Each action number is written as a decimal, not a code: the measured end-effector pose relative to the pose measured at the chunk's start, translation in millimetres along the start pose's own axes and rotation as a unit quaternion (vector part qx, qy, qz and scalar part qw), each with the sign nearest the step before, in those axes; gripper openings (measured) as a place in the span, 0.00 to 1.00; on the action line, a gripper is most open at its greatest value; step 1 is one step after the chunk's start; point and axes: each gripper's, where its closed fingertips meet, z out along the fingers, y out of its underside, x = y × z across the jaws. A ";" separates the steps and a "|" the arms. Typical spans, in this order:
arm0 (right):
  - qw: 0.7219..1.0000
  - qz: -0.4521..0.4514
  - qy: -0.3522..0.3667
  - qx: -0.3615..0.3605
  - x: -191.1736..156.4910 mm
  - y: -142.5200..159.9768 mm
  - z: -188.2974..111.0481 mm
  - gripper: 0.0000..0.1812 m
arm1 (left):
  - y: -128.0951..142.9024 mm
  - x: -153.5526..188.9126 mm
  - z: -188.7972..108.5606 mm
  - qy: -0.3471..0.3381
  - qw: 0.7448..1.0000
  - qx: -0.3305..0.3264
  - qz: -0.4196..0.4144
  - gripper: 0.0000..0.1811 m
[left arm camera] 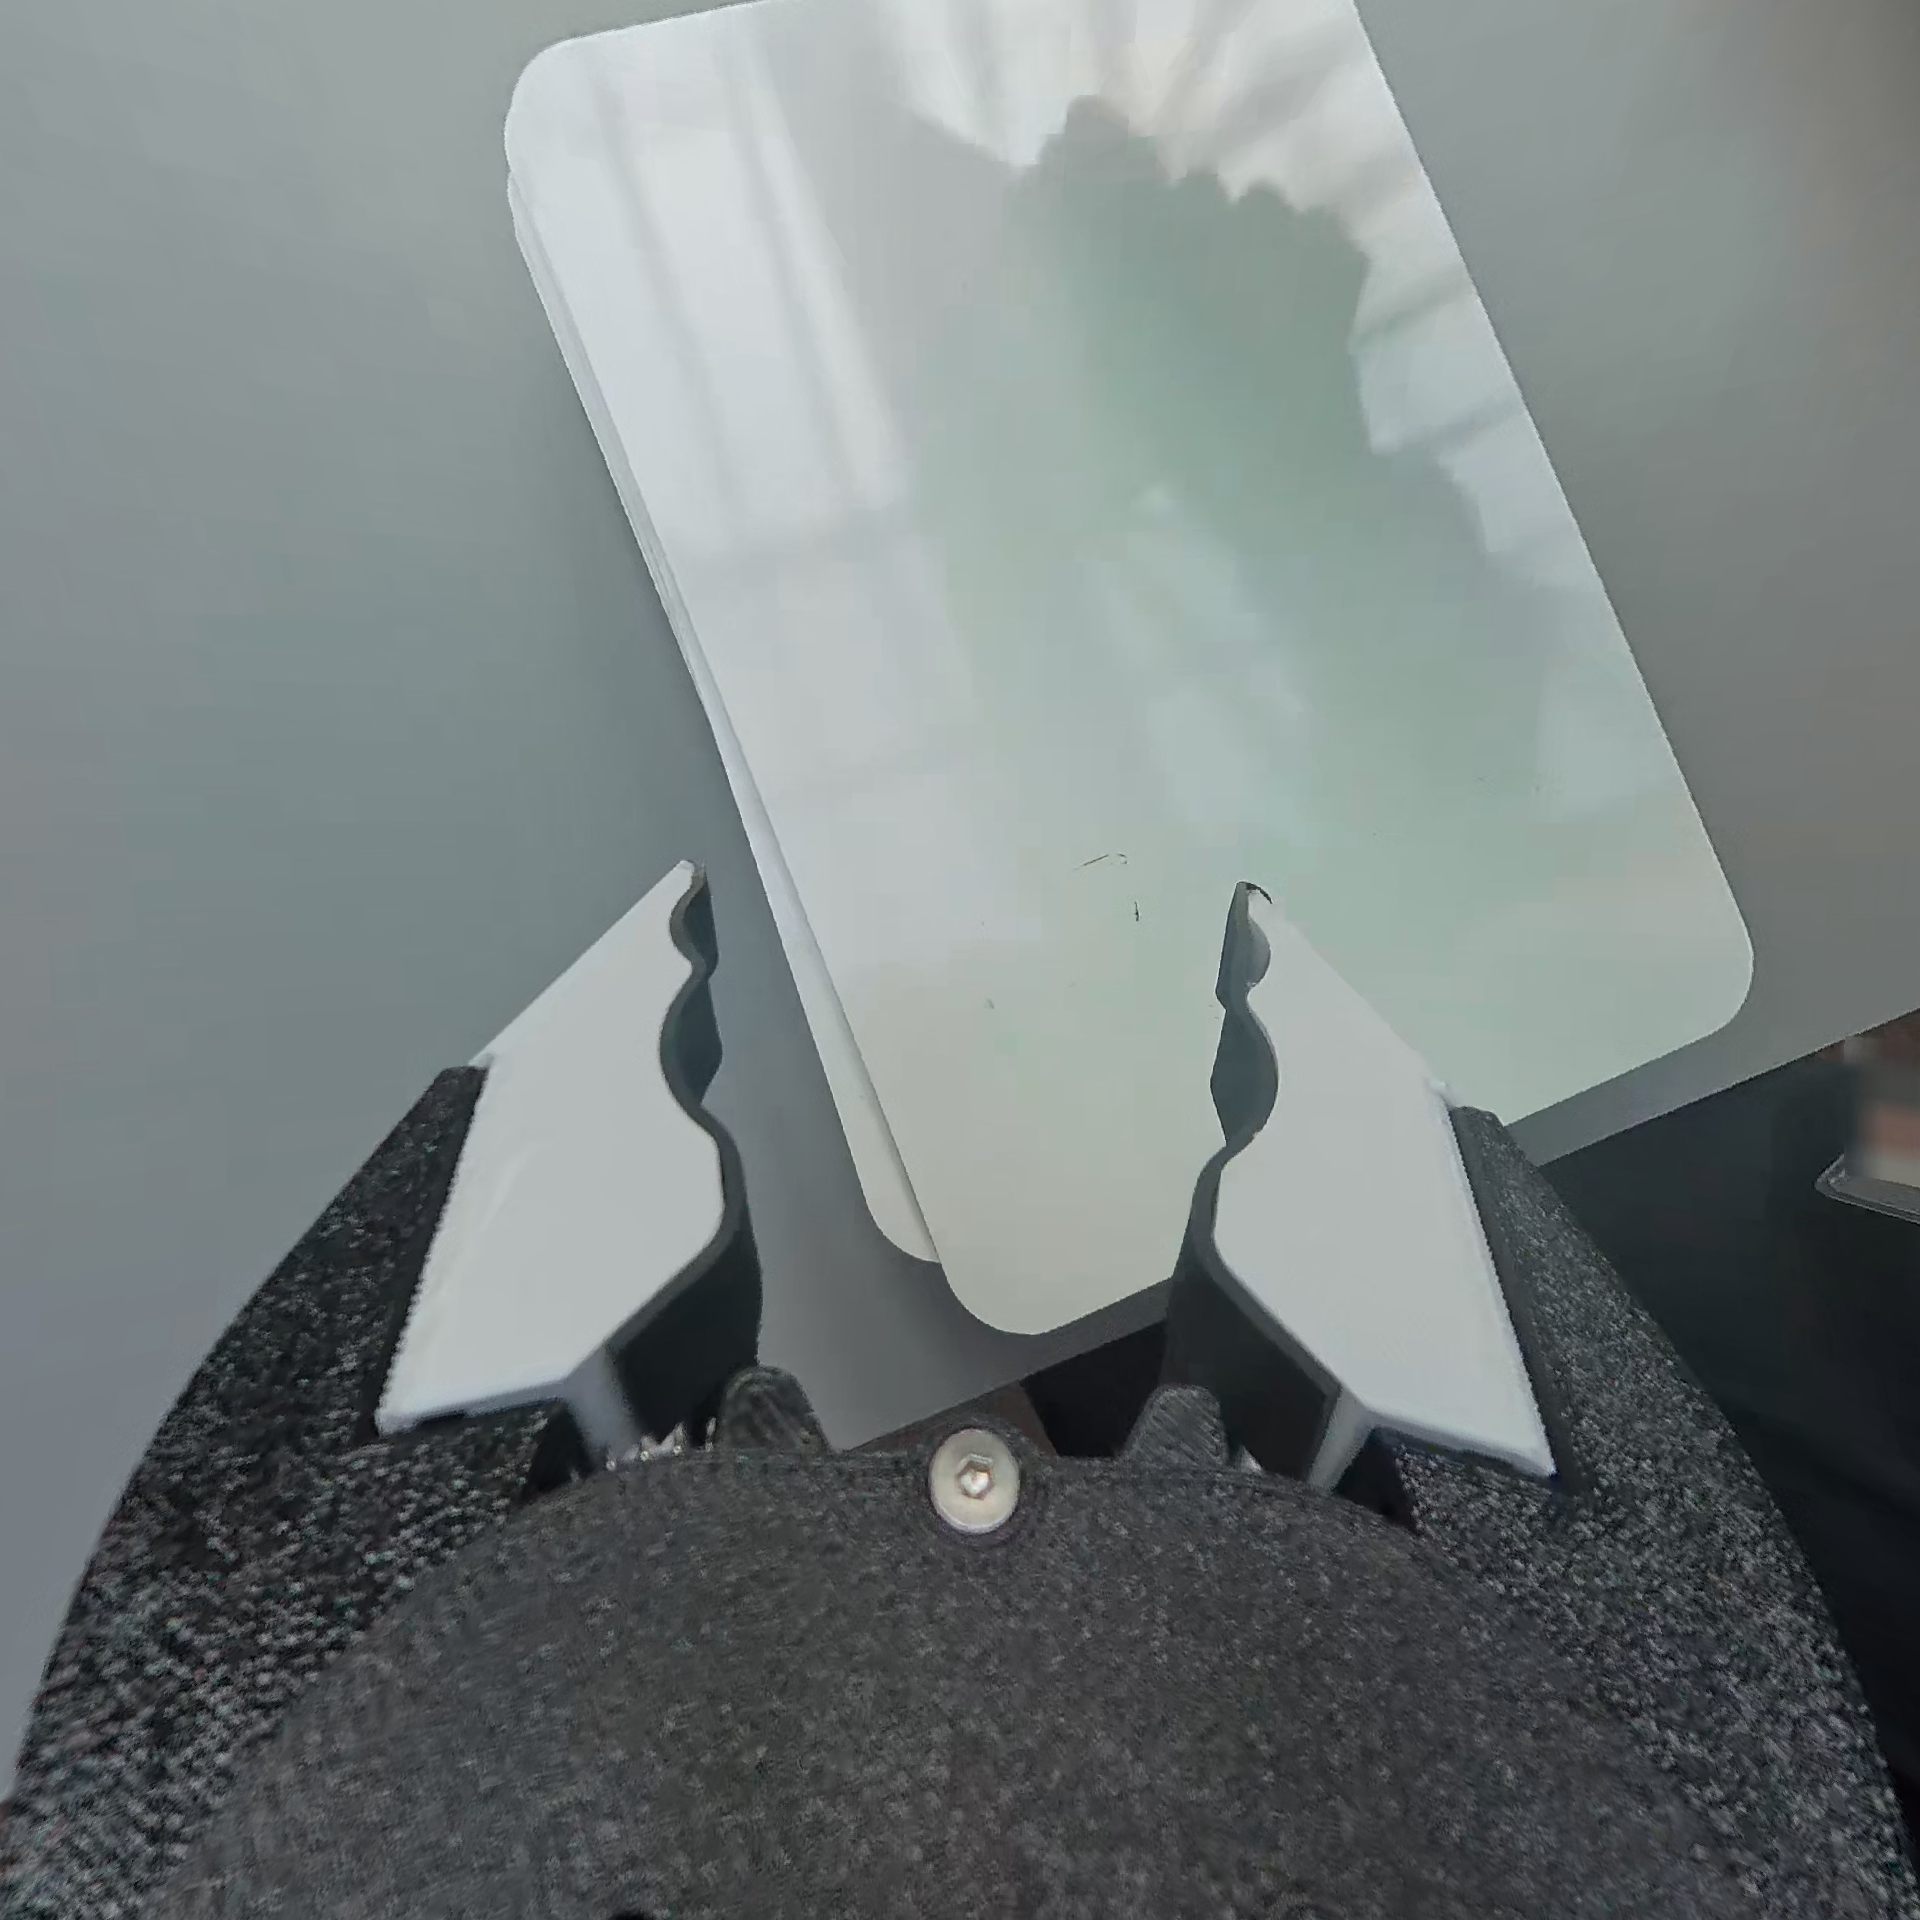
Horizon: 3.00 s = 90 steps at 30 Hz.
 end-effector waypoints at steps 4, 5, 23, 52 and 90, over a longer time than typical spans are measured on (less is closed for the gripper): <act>1.000 0.006 0.010 -0.024 9.0 -8.5 19.9 0.00 | 16.4 -0.5 -8.4 -0.029 0.999 -0.001 -0.037 0.53; 0.999 0.014 0.013 -0.030 12.3 -9.1 25.2 0.00 | 20.3 -0.5 -10.4 -0.035 0.998 -0.001 -0.047 0.53; 0.968 0.155 0.115 -0.161 29.7 20.7 66.0 0.00 | 118.2 78.7 -16.7 0.004 0.974 -0.060 -0.220 0.17; 0.956 0.226 0.120 -0.146 25.3 24.7 58.5 0.00 | 125.0 79.9 9.0 -0.048 0.961 -0.170 -0.212 0.01; 0.972 0.234 -0.023 0.012 -52.4 126.6 -84.8 0.60 | 46.2 -41.8 -13.6 0.134 0.953 -0.015 -0.271 0.32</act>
